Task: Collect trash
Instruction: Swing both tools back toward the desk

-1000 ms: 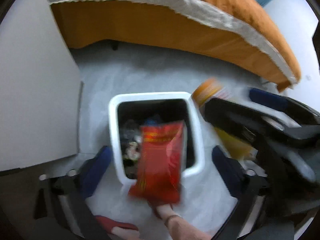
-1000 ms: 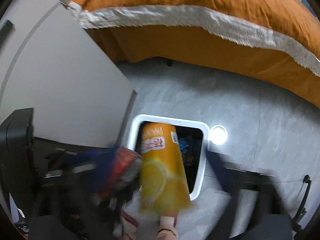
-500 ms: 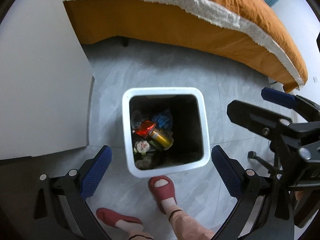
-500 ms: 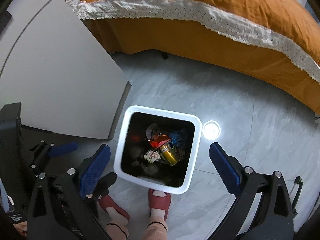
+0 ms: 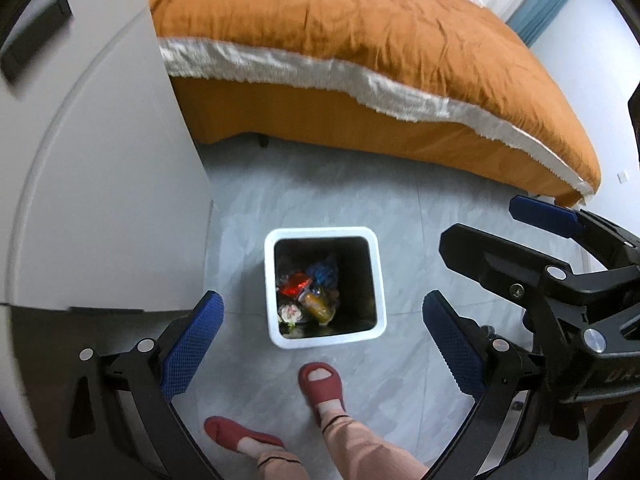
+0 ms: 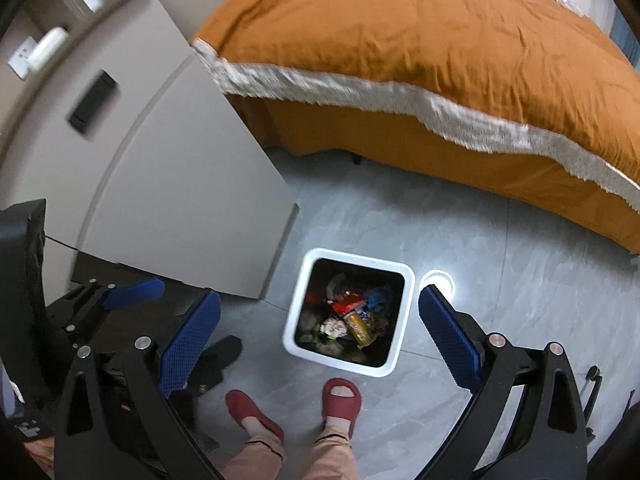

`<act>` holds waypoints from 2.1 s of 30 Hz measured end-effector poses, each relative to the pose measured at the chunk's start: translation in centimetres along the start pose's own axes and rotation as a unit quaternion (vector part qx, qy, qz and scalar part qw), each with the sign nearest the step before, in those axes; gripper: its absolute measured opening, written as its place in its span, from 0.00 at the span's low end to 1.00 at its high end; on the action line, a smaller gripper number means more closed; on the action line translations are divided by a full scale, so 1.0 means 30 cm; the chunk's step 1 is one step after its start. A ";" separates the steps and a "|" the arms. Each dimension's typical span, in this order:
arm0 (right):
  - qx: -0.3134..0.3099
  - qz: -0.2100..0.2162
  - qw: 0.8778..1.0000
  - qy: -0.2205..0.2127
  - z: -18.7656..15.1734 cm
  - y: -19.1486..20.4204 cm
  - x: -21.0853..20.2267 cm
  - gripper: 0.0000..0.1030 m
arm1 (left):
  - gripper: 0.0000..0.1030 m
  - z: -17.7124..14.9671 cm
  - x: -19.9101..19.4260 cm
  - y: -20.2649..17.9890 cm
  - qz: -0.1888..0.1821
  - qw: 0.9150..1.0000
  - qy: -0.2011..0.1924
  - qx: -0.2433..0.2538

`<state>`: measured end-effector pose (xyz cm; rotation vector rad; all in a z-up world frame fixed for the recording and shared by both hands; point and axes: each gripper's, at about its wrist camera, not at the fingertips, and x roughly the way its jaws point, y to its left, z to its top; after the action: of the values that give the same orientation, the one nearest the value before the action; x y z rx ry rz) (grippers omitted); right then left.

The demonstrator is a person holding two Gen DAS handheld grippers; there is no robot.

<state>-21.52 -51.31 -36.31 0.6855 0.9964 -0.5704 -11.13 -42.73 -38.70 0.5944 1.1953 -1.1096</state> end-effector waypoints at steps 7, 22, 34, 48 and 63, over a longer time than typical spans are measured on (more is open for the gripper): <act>-0.010 0.020 0.999 -0.047 0.045 0.077 -0.236 0.96 | 0.95 0.037 -0.290 -0.041 0.027 0.998 -0.057 -0.027; -0.188 0.125 0.962 -0.153 0.244 0.447 -0.578 0.96 | 0.95 0.012 -0.861 0.136 0.125 0.959 -0.217 -0.132; -0.300 0.174 0.921 -0.175 0.299 0.996 -0.565 0.96 | 0.95 -0.095 -1.076 0.535 0.195 0.918 -0.269 -0.218; -0.267 0.162 0.938 -0.152 0.415 1.405 -0.392 0.96 | 0.95 -0.136 -1.174 1.040 0.272 0.882 -0.273 -0.272; -0.177 0.083 0.975 -0.103 0.488 1.584 -0.044 0.96 | 0.95 -0.096 -1.120 1.539 0.276 0.860 -0.252 -0.347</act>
<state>19.74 -30.73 -17.61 0.3778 0.8094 -0.2973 30.36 -10.42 -16.29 0.0457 0.7958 -0.2561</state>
